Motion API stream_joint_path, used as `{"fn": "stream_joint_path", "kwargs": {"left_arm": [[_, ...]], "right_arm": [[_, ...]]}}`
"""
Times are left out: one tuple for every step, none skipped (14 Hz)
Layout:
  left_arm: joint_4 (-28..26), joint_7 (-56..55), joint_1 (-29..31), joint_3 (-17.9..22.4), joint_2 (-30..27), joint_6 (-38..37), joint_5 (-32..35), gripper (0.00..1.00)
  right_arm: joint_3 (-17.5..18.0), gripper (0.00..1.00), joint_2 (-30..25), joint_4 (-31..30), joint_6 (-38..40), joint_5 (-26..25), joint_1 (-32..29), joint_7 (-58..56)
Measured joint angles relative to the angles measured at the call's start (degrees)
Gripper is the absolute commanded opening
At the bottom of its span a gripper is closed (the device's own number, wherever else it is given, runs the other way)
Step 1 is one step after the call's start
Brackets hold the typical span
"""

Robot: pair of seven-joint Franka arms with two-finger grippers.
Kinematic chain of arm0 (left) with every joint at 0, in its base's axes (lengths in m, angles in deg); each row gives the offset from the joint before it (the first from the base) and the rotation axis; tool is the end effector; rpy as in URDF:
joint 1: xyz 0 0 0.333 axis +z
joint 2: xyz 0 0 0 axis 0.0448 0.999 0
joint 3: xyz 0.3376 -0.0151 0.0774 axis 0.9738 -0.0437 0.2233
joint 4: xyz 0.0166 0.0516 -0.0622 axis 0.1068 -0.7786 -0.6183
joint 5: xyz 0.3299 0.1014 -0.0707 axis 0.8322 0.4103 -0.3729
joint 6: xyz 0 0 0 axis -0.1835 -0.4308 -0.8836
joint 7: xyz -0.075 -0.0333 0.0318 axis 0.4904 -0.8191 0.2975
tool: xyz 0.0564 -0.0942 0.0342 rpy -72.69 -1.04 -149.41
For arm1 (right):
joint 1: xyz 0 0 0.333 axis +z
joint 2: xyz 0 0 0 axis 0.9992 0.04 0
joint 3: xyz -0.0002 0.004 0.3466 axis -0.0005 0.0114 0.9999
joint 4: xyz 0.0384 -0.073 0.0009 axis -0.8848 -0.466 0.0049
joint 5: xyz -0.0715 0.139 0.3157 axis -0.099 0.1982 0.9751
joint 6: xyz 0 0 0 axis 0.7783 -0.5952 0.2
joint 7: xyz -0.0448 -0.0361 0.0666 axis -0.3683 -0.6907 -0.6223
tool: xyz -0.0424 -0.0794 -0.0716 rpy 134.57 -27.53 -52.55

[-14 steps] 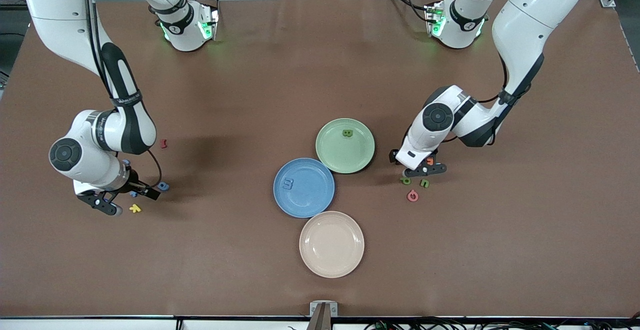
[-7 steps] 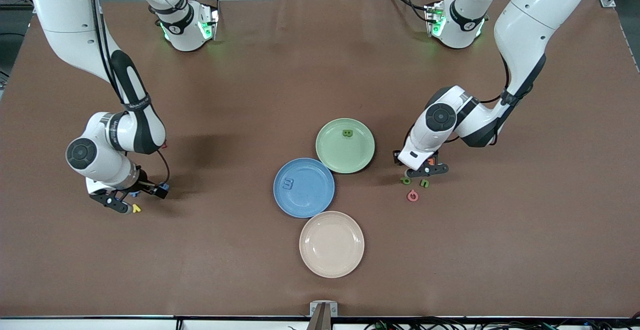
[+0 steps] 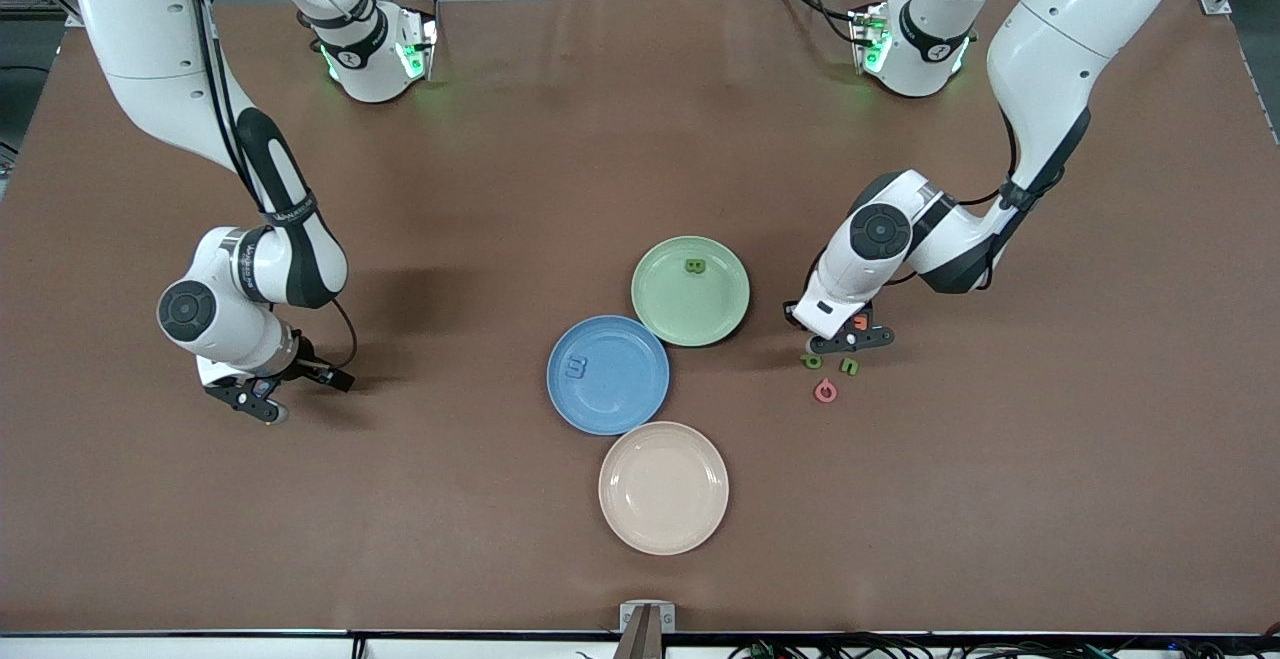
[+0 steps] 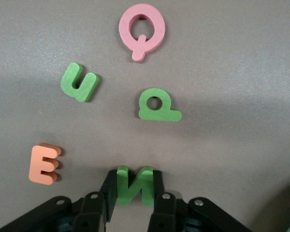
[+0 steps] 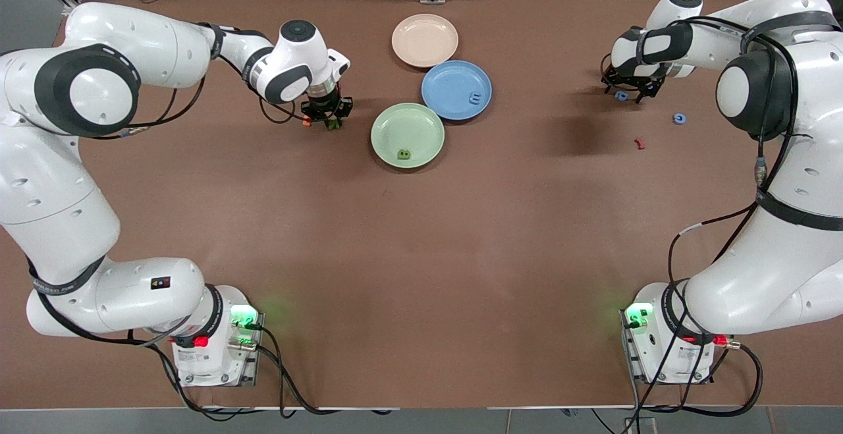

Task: Sort letters by color into matching plates
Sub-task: 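Grasp the blue a with the right gripper while the left gripper grasps green N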

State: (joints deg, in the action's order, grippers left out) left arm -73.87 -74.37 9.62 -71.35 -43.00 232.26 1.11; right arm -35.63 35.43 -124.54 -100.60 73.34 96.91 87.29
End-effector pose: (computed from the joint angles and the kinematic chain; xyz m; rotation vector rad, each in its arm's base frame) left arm 0.5244 -0.2316 0.2278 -3.1308 -0.1750 -0.0076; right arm 0.6065 -0.0041 0.2158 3.0437 -0.6516 -0.0139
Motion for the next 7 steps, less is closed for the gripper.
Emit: {"fn": "stream_joint_path", "kwargs": {"left_arm": [[0.04,-0.01,0.03,-0.09,-0.01,0.0,0.0,0.23],[0.12,-0.03,0.09,-0.48,-0.01,0.0,0.0,0.23],[0.22,-0.43,0.24,-1.37,-0.04,-0.04,0.0,0.23],[0.36,-1.29,0.37,-2.57,-0.17,-0.34,0.0,0.24],[0.6,-2.45,0.46,-4.03,-0.35,-1.06,0.0,0.24],[1.1,-3.93,0.47,-5.72,-0.59,-2.42,0.0,0.24],[1.69,-5.46,0.43,-7.31,-0.86,-4.07,0.0,0.24]], "right_arm": [[0.01,0.78,-0.01,0.0,0.0,0.03,0.0,0.0],[0.1,0.71,-0.1,0.0,0.0,0.11,0.03,0.0],[0.1,0.63,-0.26,-0.01,0.18,0.11,0.07,0.0],[0.1,0.55,-0.28,-0.01,0.22,0.11,0.07,-0.01],[0.09,0.49,-0.37,-0.01,0.26,0.1,0.07,-0.02],[0.06,0.47,-0.5,-0.01,0.42,0.09,0.06,-0.03],[0.04,0.46,-0.59,-0.01,0.55,0.09,0.06,-0.03]]}}
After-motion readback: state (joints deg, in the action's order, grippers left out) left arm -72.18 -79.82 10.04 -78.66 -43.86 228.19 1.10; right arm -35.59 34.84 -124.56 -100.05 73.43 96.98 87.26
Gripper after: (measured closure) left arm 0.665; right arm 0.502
